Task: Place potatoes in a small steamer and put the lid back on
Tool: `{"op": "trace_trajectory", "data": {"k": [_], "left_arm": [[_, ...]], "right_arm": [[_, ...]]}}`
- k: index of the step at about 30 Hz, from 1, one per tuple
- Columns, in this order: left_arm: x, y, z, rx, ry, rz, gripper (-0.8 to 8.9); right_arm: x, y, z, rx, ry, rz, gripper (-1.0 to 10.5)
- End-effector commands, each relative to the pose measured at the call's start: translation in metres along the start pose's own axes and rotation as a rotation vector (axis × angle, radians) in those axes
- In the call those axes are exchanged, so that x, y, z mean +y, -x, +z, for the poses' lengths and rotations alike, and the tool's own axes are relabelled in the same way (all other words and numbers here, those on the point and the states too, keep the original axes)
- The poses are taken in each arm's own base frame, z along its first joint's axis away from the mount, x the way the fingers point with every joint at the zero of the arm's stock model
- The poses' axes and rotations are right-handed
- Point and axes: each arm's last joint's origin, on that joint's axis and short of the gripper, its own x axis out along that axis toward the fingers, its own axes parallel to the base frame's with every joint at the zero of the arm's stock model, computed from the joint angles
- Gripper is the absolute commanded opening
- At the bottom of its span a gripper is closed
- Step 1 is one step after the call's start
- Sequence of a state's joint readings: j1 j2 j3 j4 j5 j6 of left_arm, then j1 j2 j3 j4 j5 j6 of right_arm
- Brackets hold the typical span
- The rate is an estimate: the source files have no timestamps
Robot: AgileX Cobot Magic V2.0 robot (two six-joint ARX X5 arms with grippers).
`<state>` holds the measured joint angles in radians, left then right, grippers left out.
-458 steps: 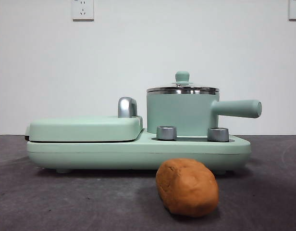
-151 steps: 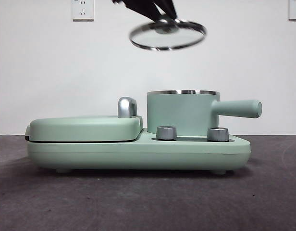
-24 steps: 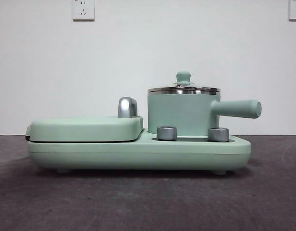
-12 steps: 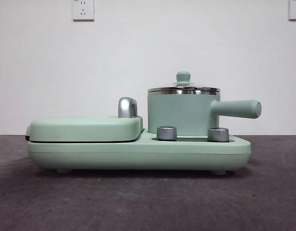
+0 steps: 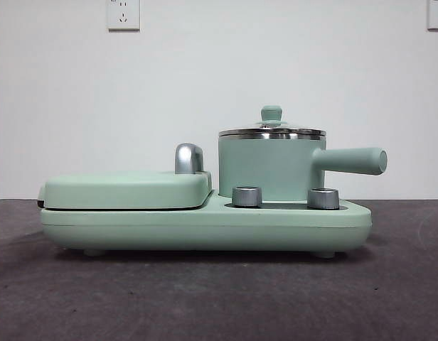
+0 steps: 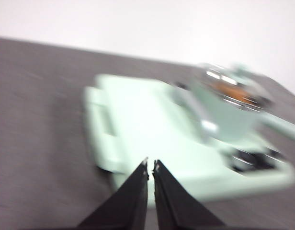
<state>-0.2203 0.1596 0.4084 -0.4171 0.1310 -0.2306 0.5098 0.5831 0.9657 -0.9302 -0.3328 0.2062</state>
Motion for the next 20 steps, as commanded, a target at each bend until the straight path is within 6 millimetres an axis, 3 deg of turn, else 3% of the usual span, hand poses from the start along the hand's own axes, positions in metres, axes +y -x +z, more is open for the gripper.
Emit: {"op": "trace_trajectory", "data": {"k": [1, 6, 10, 14, 20], "left_arm": [[0.013, -0.006, -0.020, -0.073, -0.117, 0.072, 0.20], [0.030, -0.016, -0.055, -0.051, -0.219, 0.163, 0.20], [0.039, -0.024, -0.072, -0.021, -0.182, 0.223, 0.20], [0.044, -0.028, -0.084, -0.002, -0.115, 0.263, 0.20], [0.047, -0.030, -0.085, -0.050, -0.073, 0.305, 0.20]], "right_arm": [[0.001, 0.001, 0.003, -0.014, 0.017, 0.008, 0.2], [0.002, 0.001, 0.003, -0.014, 0.017, 0.009, 0.2], [0.002, 0.001, 0.003, -0.015, 0.017, 0.008, 0.2], [0.002, 0.001, 0.003, -0.014, 0.017, 0.008, 0.2], [0.002, 0.001, 0.003, -0.015, 0.017, 0.008, 0.2]]}}
